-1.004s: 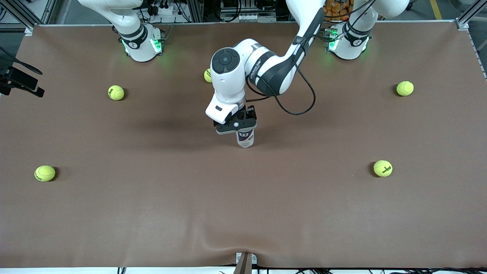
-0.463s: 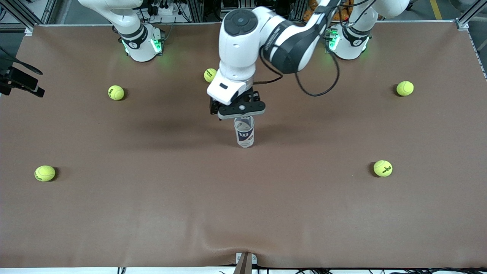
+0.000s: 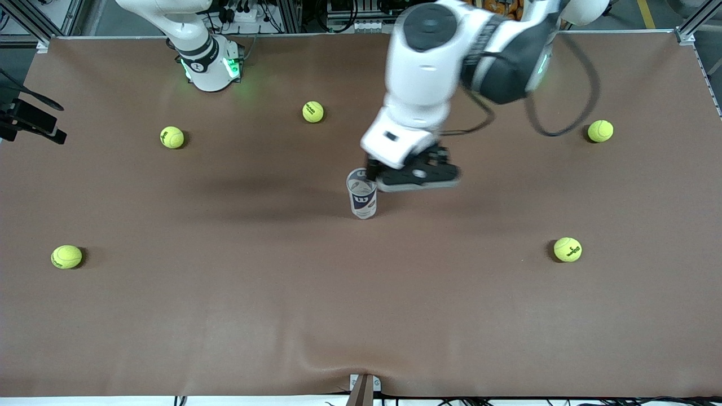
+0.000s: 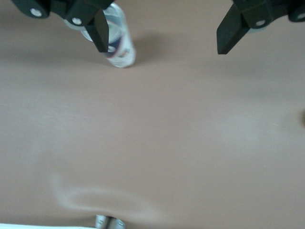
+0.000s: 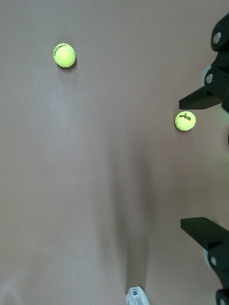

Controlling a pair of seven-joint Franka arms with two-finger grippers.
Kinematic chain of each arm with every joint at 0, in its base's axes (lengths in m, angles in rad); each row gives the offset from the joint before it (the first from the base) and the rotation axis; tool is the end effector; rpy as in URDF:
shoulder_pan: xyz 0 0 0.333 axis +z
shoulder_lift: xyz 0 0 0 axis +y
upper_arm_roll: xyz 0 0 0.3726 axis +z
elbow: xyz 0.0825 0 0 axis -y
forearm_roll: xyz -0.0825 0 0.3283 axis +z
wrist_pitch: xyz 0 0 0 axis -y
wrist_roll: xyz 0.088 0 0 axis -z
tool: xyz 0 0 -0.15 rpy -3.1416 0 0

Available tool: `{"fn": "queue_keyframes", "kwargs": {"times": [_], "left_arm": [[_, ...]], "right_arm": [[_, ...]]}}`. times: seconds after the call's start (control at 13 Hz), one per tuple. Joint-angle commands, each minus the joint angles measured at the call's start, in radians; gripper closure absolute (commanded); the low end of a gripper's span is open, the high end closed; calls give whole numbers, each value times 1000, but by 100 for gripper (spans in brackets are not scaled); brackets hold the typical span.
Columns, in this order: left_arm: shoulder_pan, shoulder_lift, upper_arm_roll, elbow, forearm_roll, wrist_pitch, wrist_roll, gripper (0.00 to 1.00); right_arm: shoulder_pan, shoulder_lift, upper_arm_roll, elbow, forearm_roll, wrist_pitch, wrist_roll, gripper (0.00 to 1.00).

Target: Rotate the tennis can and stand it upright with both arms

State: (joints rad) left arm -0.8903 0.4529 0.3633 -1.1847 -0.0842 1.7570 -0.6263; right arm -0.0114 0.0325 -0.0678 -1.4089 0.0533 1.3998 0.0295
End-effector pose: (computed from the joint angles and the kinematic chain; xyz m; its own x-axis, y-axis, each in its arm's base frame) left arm 0.5414 -0.3969 0.5672 0.9851 0.0649 0.1596 0.0614 -0.9978 0.0267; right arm 0.4903 -0.0294 0.6736 0.9941 -0.0994 -0.0428 -0.1015 -0.9936 -0.0494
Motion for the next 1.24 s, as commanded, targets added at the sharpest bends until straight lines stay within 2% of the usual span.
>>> {"fn": "queue_keyframes", "kwargs": {"times": [0.0, 0.23, 0.69, 0.85, 1.0, 1.16], "left_arm": [[83, -75, -9, -24, 24, -79, 130, 0], [175, -105, -10, -27, 26, -91, 209, 0], [411, -160, -20, -33, 11, -143, 566, 0], [450, -172, -10, -36, 9, -178, 585, 0], [552, -162, -68, -62, -8, -179, 625, 0], [716, -175, -232, -96, -29, -182, 654, 0]], "right_arm": [[-2, -6, 2, -5, 16, -1, 4, 0], [-2, -6, 2, -5, 16, -1, 4, 0], [-2, -6, 2, -5, 16, -1, 4, 0], [-1, -6, 3, -5, 16, -1, 4, 0], [-1, -6, 3, -5, 16, -1, 4, 0], [-1, -6, 2, -5, 16, -2, 4, 0]]}}
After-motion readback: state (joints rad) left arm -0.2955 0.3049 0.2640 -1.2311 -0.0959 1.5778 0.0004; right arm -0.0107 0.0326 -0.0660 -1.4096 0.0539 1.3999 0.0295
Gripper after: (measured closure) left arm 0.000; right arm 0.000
